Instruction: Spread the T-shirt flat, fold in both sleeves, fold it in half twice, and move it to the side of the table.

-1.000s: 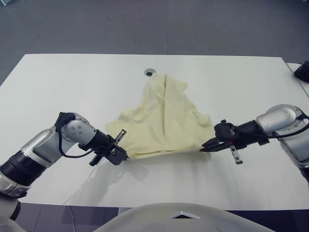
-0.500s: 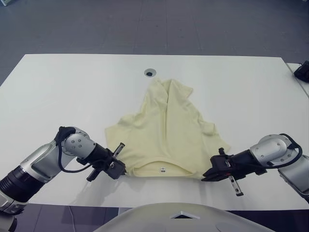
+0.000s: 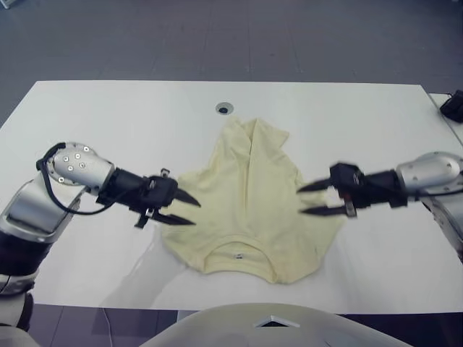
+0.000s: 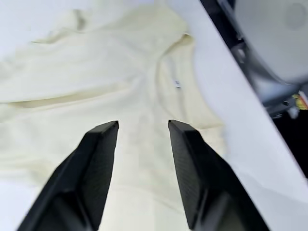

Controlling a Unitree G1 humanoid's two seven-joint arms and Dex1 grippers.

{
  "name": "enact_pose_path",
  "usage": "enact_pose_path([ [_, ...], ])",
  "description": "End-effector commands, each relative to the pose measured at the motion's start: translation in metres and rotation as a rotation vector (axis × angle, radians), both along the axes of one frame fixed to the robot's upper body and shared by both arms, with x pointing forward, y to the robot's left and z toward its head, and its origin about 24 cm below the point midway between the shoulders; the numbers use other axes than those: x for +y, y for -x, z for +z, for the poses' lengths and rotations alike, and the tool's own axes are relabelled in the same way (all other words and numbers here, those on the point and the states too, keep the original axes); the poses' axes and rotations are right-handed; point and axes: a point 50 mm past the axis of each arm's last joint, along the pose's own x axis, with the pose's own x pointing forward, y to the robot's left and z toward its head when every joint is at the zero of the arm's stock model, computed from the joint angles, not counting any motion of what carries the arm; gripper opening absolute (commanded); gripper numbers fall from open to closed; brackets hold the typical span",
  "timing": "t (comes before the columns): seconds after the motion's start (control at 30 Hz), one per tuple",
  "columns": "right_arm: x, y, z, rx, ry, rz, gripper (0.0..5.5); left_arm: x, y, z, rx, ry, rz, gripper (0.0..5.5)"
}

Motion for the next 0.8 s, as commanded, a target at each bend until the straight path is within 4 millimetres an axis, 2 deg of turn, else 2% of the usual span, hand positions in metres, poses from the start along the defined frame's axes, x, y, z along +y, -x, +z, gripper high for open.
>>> enact_pose_path([
  [0.03,0.004,-0.088,-0.021,-0.302,0.135,-0.375,3.00,-0.008,-0.058,-0.017,-0.293,-0.077,0.335,2.72],
  [0.13,0.014,-0.113,-0.038,-0.356,0.165,-0.482,3.50,-0.019,-0.061,-0.051,-0.368,-0.203,0.341,3.24],
  [0.23,0.019,-0.127,-0.048,-0.395,0.196,-0.558,3.90,-0.032,-0.046,-0.076,-0.381,-0.261,0.281,3.67],
  [0.3,0.024,-0.132,-0.050,-0.416,0.204,-0.584,4.21,-0.036,-0.037,-0.087,-0.405,-0.287,0.257,3.99],
  [0.47,0.036,-0.140,-0.049,-0.458,0.199,-0.604,5.16,-0.039,-0.015,-0.100,-0.394,-0.339,0.210,4.96],
  [0.57,0.017,-0.139,-0.051,-0.478,0.200,-0.675,5.40,-0.039,-0.008,-0.111,-0.404,-0.411,0.098,5.38],
  [0.7,0.019,-0.136,-0.061,-0.450,0.211,-0.658,5.40,-0.025,0.007,-0.120,-0.383,-0.515,0.000,5.38],
  [0.8,0.019,-0.129,-0.076,-0.408,0.225,-0.647,5.40,-0.015,0.000,-0.116,-0.401,-0.543,0.014,5.38],
])
